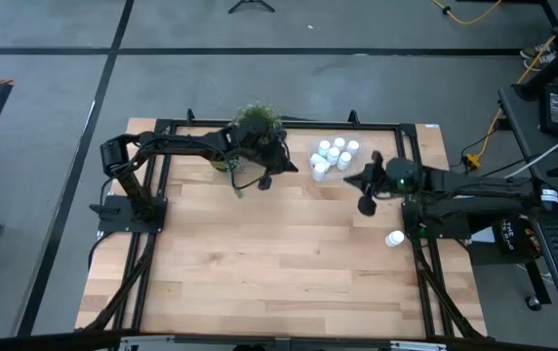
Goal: Pick and place pill bottles into a basket
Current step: Put the white pill bottle into the transparent bin
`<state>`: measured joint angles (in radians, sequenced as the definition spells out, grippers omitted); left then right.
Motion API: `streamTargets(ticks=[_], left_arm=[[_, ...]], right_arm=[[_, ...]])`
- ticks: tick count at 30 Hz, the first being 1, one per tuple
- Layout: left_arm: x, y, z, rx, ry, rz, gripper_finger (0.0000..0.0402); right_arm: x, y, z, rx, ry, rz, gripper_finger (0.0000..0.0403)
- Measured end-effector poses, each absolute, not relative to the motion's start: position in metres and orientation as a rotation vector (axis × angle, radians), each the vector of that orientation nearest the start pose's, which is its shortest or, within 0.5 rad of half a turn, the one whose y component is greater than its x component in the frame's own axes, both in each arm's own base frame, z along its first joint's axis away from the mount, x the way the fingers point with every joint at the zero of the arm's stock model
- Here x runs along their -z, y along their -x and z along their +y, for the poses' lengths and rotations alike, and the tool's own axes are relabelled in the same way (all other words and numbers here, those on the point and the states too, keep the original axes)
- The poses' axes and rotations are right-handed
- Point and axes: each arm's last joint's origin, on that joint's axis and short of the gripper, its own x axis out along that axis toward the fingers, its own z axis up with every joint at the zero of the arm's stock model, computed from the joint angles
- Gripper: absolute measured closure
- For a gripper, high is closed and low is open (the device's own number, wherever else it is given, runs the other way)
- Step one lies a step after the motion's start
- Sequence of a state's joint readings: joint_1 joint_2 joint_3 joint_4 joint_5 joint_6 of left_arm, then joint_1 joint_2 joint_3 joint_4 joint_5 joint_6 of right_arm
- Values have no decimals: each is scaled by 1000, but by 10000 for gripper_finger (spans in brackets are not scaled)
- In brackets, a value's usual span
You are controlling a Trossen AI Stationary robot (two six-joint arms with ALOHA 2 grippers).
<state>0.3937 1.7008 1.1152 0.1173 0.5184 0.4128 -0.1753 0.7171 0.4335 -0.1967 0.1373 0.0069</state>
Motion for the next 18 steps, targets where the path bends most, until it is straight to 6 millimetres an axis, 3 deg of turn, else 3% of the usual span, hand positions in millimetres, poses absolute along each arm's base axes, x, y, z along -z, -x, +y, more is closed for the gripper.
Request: streamTargets(ticks=[6,11,18], left_arm=[[-238,-358,109,311,-303,358,399],[-238,-362,97,347,-348,349,400],[-237,-362,95,351,-336,358,397]], right_arm=[[-218,-155,-10,186,-42,531,399],[-229,-152,2,134,-77,581,401],[-245,-143,6,207,-109,679,401]])
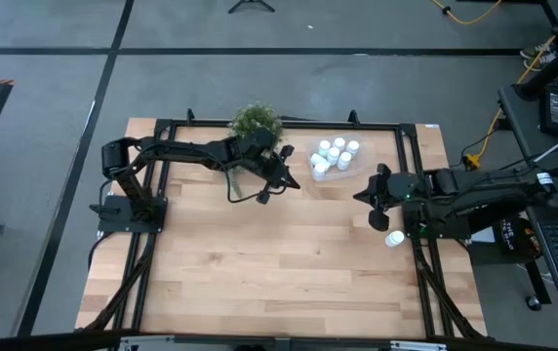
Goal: Pick and place pill bottles into a basket
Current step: Put the white pill bottle into the transparent bin
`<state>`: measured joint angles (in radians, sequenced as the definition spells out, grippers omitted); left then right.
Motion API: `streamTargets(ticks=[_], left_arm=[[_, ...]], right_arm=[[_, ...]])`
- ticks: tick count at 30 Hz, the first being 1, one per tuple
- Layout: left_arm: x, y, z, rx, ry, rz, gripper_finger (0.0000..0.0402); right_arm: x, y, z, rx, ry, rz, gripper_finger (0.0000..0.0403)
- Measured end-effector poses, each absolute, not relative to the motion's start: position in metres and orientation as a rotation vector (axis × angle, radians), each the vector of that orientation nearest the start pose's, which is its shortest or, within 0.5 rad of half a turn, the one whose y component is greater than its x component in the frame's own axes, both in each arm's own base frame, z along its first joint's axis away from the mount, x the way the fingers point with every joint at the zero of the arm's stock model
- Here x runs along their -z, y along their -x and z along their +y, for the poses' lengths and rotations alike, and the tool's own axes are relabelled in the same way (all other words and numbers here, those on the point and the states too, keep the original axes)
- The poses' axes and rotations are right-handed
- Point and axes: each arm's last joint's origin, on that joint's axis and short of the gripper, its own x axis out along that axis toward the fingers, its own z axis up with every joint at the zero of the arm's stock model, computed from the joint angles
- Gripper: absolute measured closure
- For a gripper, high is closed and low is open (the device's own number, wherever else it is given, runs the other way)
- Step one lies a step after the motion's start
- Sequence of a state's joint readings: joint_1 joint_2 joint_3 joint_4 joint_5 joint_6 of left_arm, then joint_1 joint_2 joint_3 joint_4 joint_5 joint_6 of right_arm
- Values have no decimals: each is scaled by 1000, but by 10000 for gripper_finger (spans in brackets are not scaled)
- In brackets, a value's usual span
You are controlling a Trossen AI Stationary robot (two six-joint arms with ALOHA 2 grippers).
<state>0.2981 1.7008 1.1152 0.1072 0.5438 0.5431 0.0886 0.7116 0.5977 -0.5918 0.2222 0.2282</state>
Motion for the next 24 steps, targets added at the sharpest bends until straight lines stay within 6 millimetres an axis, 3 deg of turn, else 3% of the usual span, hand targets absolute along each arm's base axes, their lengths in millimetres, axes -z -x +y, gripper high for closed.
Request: streamTargets(ticks=[4,10,24], left_arm=[[-235,-360,95,355,-318,383,399],[-232,-359,97,352,-304,414,397],[-231,-358,102,249,-309,461,395]], right_arm=[[-260,-139,9,215,-155,697,401],[-271,-123,10,371,-315,936,402],[-278,-133,34,391,-357,1315,403]])
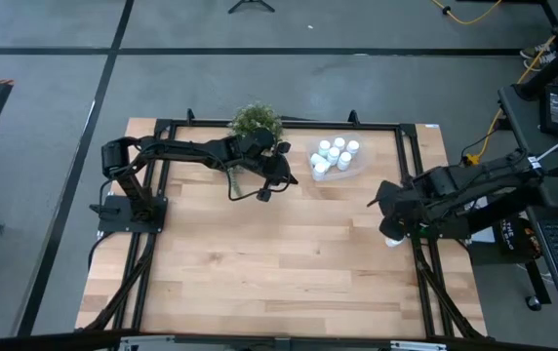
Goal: Pick and place pill bottles into a basket
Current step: Put the white pill bottle into the transparent bin
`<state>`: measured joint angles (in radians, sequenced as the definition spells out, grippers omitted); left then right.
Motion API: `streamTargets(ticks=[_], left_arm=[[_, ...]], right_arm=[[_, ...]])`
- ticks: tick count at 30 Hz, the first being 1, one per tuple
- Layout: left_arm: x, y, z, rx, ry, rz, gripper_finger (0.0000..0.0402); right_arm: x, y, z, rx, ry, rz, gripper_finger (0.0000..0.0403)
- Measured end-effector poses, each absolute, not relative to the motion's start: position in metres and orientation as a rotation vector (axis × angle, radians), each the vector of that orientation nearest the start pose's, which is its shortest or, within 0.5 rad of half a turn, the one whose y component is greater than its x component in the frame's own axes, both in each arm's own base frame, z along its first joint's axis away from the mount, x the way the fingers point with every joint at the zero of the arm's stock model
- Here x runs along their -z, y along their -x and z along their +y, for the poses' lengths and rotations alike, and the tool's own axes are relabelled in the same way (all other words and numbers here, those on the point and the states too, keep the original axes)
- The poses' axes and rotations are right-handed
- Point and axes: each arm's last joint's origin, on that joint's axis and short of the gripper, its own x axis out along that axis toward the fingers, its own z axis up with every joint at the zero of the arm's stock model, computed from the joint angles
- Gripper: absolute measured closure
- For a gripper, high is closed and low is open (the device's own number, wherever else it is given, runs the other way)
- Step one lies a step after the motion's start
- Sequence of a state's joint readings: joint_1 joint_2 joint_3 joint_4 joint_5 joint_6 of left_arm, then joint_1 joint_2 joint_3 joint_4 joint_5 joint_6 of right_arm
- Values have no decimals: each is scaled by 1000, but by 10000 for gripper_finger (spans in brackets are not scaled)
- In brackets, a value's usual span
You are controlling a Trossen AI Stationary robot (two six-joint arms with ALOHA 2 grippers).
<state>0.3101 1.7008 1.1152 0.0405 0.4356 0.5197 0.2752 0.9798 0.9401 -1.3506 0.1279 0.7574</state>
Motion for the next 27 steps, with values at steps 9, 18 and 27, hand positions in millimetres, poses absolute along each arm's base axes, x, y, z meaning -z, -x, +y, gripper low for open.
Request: streamTargets(ticks=[9,18,27], left_arm=[[-231,-358,102,236,-246,467,399],[-231,-358,102,223,-188,473,395],[-231,-358,102,223,-187,473,400]], right_arm=[[-273,-127,67,293,-368,1414,403],[-273,-108,90,270,-373,1467,403],[-273,-99,93,277,-270,1447,400]])
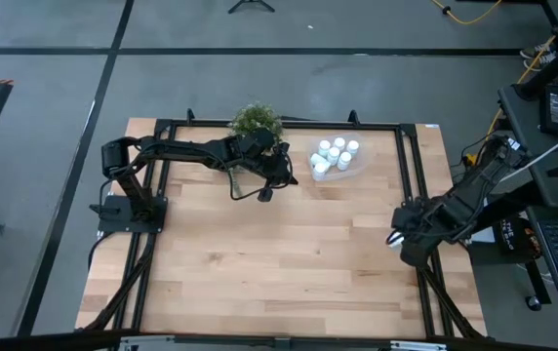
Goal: Pick and place pill bottles into a basket
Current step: Put the white pill bottle into the transparent bin
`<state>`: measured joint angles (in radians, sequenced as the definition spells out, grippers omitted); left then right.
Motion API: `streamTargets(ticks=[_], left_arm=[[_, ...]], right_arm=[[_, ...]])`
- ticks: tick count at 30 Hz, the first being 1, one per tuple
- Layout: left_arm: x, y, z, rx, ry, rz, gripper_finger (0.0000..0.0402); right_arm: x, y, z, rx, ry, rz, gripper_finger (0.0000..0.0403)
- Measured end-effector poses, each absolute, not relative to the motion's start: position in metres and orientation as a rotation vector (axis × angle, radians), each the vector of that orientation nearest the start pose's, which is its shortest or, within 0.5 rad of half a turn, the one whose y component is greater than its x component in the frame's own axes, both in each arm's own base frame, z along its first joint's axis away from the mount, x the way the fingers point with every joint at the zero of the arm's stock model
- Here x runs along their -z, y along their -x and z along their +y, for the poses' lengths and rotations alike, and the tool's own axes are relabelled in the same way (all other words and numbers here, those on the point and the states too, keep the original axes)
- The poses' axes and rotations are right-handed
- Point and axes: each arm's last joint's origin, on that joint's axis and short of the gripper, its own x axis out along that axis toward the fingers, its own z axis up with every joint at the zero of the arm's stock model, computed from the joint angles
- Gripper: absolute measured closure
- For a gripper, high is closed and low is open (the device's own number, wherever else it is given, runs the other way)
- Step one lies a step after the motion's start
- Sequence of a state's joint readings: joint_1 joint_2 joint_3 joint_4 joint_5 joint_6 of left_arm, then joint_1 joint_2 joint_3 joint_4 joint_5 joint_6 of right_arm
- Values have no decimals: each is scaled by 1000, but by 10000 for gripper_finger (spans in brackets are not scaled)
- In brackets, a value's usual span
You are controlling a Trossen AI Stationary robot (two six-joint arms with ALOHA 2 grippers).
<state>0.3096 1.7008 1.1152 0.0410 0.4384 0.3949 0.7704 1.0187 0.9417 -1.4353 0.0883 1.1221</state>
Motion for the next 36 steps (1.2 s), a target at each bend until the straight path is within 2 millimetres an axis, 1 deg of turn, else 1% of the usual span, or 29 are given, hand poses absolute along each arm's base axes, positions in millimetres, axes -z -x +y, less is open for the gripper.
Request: streamTargets(ticks=[3,7,19,23,25,28,36], left_arm=[[-231,-358,102,222,-187,473,400],[-231,-358,102,222,-187,472,395],[-231,-358,101,218,-168,475,400],[-231,-358,101,218,-168,475,396],[-231,-358,101,218,-168,475,397],[-231,-358,101,218,-168,475,400],[-231,-358,101,217,-162,476,397]], right_arm=[[-273,-99,93,300,-288,1443,383],[-273,-98,92,332,-299,1445,340],[-273,-99,91,335,-296,1438,161],[-273,-98,92,315,-275,1440,115],[-273,-96,94,297,-252,1440,101],[-268,-94,95,314,-224,1420,93],[-238,-90,98,332,-194,1423,92]])
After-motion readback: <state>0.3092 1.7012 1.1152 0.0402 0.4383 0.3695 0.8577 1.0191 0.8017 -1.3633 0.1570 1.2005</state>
